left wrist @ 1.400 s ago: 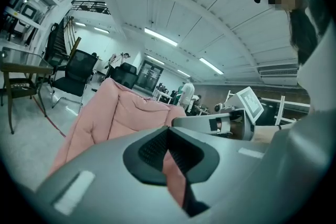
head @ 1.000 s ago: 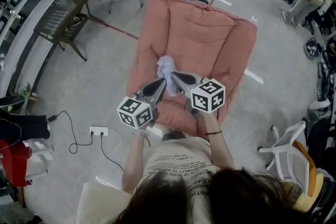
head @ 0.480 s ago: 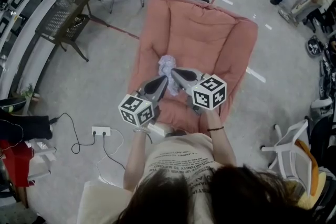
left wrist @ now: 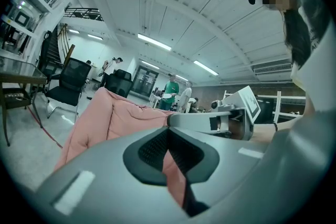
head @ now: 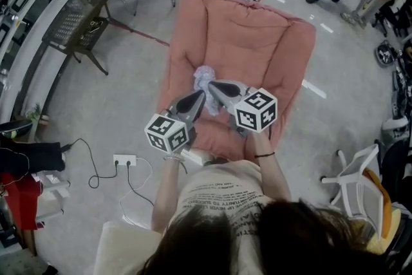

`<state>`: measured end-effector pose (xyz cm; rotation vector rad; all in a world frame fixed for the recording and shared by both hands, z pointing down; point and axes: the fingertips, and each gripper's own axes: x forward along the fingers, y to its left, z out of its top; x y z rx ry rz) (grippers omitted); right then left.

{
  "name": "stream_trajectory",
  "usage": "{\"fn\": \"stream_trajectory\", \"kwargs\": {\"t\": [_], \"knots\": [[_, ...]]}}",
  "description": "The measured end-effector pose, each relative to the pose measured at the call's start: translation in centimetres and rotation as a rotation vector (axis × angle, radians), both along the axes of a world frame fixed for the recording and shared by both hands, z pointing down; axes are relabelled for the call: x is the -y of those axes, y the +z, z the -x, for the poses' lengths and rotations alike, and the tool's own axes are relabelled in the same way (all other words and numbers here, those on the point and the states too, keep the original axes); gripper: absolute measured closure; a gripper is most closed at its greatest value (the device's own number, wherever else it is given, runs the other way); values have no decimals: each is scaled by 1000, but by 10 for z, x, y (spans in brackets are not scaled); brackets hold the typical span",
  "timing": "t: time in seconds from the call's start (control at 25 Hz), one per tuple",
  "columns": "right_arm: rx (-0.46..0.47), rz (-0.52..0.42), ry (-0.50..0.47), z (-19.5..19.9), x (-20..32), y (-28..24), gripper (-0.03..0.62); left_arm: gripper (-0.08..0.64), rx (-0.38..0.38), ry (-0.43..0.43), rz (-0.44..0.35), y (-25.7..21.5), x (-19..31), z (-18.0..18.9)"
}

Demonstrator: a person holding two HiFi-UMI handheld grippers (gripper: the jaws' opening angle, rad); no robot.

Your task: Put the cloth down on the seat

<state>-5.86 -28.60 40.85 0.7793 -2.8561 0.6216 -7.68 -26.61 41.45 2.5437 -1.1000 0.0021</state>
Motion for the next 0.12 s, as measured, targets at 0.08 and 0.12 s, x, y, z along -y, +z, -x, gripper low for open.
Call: {"fn": "stream_trajectory", "kwargs": {"t": [0.08, 0.12], "knots": [[-2, -2, -1, 0, 0, 0, 591, 563, 2, 3, -3, -1, 1, 0], [-2, -2, -2, 1, 1, 0, 591, 563, 2, 4, -4, -1, 1, 0]]}}
